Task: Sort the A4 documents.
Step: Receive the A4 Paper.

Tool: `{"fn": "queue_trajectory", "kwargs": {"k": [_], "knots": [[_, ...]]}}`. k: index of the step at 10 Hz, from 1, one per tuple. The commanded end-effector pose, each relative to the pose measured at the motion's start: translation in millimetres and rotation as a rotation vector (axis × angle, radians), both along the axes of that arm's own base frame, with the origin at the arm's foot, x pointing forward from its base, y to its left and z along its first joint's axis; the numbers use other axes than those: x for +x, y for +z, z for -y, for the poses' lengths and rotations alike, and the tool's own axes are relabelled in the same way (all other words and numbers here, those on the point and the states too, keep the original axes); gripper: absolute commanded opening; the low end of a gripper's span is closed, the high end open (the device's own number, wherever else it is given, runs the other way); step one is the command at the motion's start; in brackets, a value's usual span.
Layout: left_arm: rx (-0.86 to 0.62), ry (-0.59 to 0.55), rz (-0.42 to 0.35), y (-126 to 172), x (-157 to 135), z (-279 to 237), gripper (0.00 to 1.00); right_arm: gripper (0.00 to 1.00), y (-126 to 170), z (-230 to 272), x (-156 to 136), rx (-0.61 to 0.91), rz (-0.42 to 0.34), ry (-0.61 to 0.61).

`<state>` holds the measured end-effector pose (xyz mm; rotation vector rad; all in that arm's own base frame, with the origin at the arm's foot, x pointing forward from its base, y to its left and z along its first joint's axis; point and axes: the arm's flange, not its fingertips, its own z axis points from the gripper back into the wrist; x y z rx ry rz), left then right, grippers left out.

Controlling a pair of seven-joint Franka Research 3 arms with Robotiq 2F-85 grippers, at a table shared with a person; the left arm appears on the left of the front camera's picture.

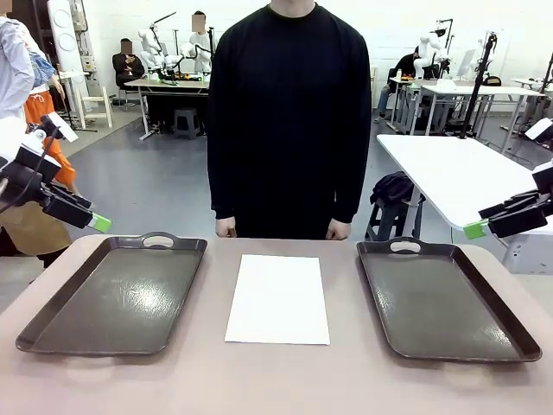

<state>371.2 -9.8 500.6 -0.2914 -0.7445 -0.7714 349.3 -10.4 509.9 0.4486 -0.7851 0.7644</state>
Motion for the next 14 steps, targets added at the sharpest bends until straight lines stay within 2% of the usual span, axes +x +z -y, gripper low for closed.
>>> {"fn": "queue_trajectory", "kwargs": {"k": [1, 4, 5, 6, 14], "knots": [[-0.009, -0.013, -0.001, -13, -12, 2, 1.00, 1.00, -17, -5, -10, -0.002, 0.000, 0.006], [0.007, -0.017, -0.006, -13, -8, 2, 1.00, 1.00, -17, -7, -8, -0.018, -0.004, 0.003], [0.020, -0.003, -0.031, -13, -5, 2, 1.00, 1.00, -16, -8, -6, -0.026, -0.019, -0.029], [-0.003, -0.002, -0.008, -1, 0, 3, 1.00, 1.00, -4, -3, 2, -0.018, -0.013, -0.004], [-0.003, -0.002, -0.008, -1, 0, 3, 1.00, 1.00, -4, -3, 2, -0.018, -0.013, -0.004]]}}
